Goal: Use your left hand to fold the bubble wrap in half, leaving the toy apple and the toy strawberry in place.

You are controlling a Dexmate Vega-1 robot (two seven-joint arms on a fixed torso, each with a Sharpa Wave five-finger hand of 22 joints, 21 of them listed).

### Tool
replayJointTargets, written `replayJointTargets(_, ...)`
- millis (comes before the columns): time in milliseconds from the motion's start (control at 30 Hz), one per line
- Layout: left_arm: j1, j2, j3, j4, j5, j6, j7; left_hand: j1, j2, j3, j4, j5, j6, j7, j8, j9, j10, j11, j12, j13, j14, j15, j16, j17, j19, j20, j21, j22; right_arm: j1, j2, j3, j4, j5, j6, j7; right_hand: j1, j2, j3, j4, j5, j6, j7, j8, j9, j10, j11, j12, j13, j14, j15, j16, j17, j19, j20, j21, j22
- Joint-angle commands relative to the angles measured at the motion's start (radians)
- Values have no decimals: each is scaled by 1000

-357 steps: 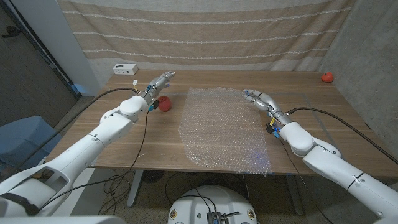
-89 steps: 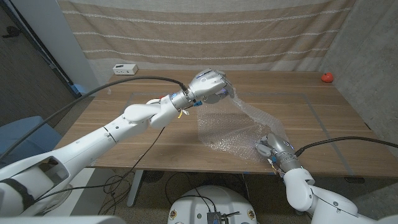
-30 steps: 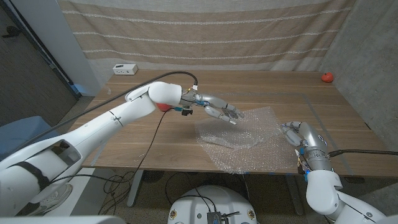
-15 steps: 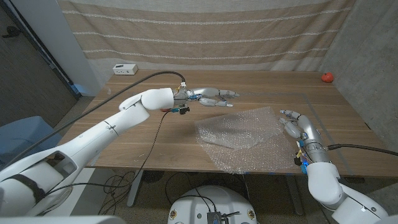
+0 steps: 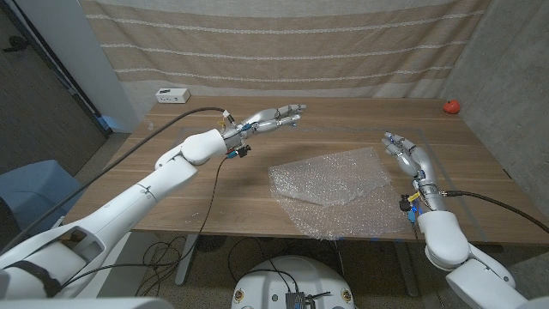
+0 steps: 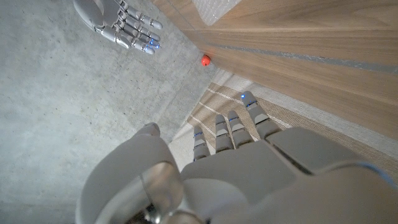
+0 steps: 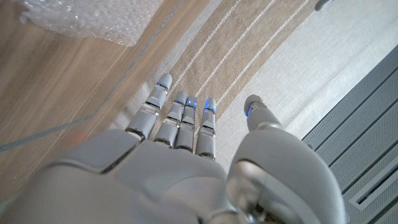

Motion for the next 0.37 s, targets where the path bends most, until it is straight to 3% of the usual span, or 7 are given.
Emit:
replayJointTargets(33, 94, -1, -81, 53, -184, 9, 82, 7, 14, 39, 6, 7, -25, 34, -1, 1, 3, -7, 8, 0, -2, -10, 8, 2, 2, -13, -7, 5, 117, 92, 9, 157, 158, 204, 86, -16, -5, -11, 3, 5, 5, 10, 7, 3, -2, 2, 9, 1, -13, 7, -7, 2, -6, -4, -5, 3)
replayJointTargets(367, 125, -33, -126, 105, -286, 76, 162, 6, 11, 63, 13, 7, -22, 37, 3, 0, -5, -7, 6, -2, -10, -10, 6, 2, -7, -25, -14, 5, 244, 103, -24, 263, 204, 243, 149, -31, -8, -16, 8, 7, 6, 16, 10, 3, -2, 7, 11, 0, -16, 11, -6, -1, -12, -3, -6, 2)
